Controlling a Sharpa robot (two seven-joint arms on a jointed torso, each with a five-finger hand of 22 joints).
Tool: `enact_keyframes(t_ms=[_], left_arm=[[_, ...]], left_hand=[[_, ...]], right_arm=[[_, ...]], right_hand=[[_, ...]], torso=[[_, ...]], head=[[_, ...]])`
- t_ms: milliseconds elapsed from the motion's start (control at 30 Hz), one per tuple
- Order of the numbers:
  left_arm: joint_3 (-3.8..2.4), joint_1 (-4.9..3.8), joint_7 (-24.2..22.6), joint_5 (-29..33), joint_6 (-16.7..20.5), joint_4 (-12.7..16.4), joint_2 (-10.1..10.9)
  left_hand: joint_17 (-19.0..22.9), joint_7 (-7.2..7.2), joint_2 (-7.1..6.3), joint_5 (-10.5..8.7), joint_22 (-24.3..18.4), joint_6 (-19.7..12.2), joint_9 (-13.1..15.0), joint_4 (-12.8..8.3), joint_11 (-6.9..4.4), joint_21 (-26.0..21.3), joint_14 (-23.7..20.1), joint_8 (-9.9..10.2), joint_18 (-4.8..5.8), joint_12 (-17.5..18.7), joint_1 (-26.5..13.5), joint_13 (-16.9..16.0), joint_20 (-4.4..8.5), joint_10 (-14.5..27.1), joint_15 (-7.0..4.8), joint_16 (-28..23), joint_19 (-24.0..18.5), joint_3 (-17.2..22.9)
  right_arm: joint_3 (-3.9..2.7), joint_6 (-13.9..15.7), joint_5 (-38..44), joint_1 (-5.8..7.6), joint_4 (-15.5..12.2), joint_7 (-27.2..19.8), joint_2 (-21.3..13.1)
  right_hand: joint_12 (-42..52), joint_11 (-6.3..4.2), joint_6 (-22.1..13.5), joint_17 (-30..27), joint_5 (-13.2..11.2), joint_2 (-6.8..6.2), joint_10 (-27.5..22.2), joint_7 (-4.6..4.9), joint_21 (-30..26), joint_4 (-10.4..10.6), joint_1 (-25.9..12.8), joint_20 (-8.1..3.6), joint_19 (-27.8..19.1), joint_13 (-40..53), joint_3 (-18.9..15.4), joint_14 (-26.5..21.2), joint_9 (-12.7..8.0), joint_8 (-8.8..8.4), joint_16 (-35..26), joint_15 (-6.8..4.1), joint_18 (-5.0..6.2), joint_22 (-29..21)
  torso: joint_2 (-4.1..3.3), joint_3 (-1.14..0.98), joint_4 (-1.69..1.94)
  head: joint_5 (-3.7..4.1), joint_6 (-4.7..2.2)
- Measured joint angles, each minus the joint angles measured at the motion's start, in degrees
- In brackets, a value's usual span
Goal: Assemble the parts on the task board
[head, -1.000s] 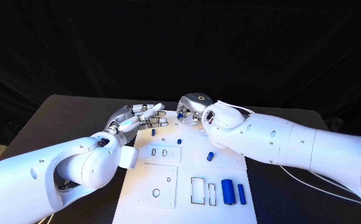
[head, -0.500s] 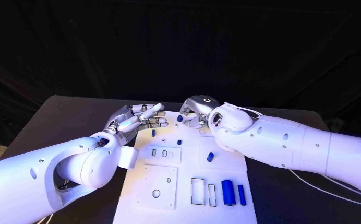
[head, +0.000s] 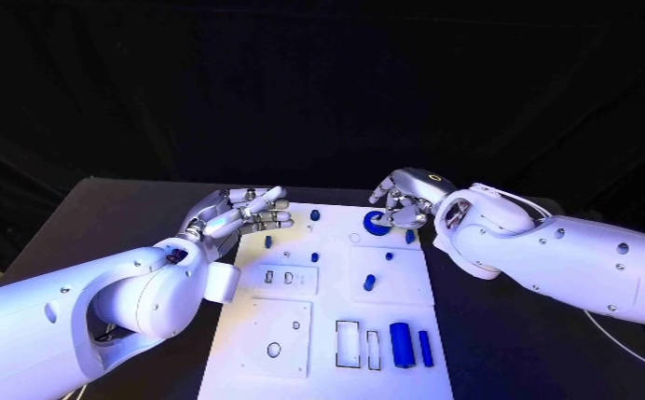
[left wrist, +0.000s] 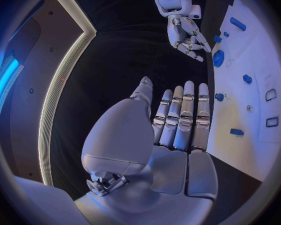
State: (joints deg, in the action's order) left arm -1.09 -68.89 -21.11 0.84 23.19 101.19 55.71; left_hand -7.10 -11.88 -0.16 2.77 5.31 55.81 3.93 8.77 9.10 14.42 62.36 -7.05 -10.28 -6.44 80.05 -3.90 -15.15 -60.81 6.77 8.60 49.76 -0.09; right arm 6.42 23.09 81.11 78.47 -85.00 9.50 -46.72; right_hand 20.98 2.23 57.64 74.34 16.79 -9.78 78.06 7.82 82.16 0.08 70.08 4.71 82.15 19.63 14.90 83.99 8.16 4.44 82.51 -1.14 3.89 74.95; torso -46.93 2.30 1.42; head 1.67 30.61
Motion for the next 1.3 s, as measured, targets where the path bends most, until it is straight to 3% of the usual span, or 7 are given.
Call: enact_keyframes(t_ms=[67,133,300,467,833,1300], left_arm=[[0.0,0.0,0.0,0.0,-0.09,-0.15,0.04],[0.0,0.0,0.0,0.0,-0.19,-0.26,0.05],[0.0,-0.02,0.0,0.0,-0.38,-0.48,0.05],[0.0,-0.01,0.0,0.0,-0.53,-0.55,0.04],[0.01,-0.01,0.05,0.01,-0.68,-0.63,-0.03],[0.01,-0.01,0.23,0.01,-0.72,-0.7,-0.05]], left_hand=[[0.0,0.0,0.0,0.0,0.0,0.0,0.0,0.0,0.0,0.0,0.0,0.0,0.0,0.0,0.0,0.0,0.0,0.0,0.0,0.0,0.0,0.0],[0.0,0.0,0.0,0.0,0.0,0.0,0.0,0.0,0.0,0.0,0.0,0.0,0.0,0.0,0.0,0.0,0.0,0.0,0.0,0.0,0.0,0.0],[0.01,0.0,0.0,0.0,0.0,0.0,0.0,0.0,0.0,0.0,0.0,0.0,0.0,0.0,0.0,0.0,0.0,0.0,0.0,0.0,0.0,0.0],[0.01,0.0,0.0,0.0,0.01,0.0,0.0,0.0,0.0,0.0,0.0,0.0,0.0,0.0,0.0,0.0,0.0,0.0,0.0,0.0,0.0,0.0],[0.02,0.0,0.0,0.0,0.01,0.0,0.0,0.0,0.0,0.0,0.0,0.0,0.0,0.0,0.0,0.0,0.0,0.0,0.0,0.0,0.0,0.0],[0.02,0.0,0.0,0.0,-0.04,0.0,0.0,0.0,0.0,0.0,0.0,0.0,0.0,0.0,0.0,0.0,0.0,0.0,0.0,0.0,0.0,0.0]], right_arm=[[-0.01,-0.35,-1.47,0.0,-0.13,-0.02,-0.82],[-0.01,-0.91,-2.78,0.0,-0.03,0.02,-1.42],[-0.03,-2.36,-4.41,-0.02,0.78,0.51,-1.46],[-0.03,-3.83,-5.15,-0.13,2.55,1.22,-0.14],[0.01,-5.87,-5.49,-0.93,6.6,2.15,3.21],[0.03,-7.16,-5.86,-1.28,8.36,2.11,4.94]], right_hand=[[15.27,0.1,-1.52,0.54,0.63,0.0,-1.32,0.28,1.34,1.12,0.0,0.13,1.23,15.25,-3.42,-0.06,0.63,1.1,2.0,-0.42,-1.17,0.0],[28.65,0.35,-2.66,0.62,1.07,0.53,-2.14,0.35,2.17,2.08,0.53,0.4,1.5,28.51,-5.61,-0.06,1.22,2.16,3.54,-0.42,-1.3,0.0],[44.7,1.14,-5.34,0.62,2.2,2.14,-3.98,0.83,3.17,4.2,2.59,0.69,1.79,44.67,-8.72,-0.07,2.65,4.96,5.27,0.24,-1.3,0.0],[49.81,1.8,-6.81,0.61,2.48,2.58,-2.6,1.11,3.71,5.21,3.61,0.89,1.98,49.82,-9.74,-0.07,3.22,6.07,6.03,0.64,-1.29,-0.01],[52.24,1.86,-7.77,0.61,2.48,2.89,-1.59,1.22,4.02,5.37,4.37,1.13,1.76,52.49,-10.01,-0.03,3.45,6.63,6.28,0.68,-1.29,-0.02],[53.6,2.11,-8.0,0.6,2.48,3.19,-0.94,1.27,4.02,5.69,4.66,1.12,1.76,53.82,-10.48,0.13,3.74,7.5,6.32,0.84,-1.89,-0.03]], torso=[[0.06,-0.07,-0.16],[0.12,-0.11,-0.28],[0.15,-0.14,-0.32],[0.13,-0.14,-0.32],[0.1,-0.07,-0.24],[0.16,-0.07,-0.32]], head=[[0.0,-0.01],[-0.01,0.0],[0.18,0.05],[0.25,0.16],[0.14,0.66],[0.15,0.98]])
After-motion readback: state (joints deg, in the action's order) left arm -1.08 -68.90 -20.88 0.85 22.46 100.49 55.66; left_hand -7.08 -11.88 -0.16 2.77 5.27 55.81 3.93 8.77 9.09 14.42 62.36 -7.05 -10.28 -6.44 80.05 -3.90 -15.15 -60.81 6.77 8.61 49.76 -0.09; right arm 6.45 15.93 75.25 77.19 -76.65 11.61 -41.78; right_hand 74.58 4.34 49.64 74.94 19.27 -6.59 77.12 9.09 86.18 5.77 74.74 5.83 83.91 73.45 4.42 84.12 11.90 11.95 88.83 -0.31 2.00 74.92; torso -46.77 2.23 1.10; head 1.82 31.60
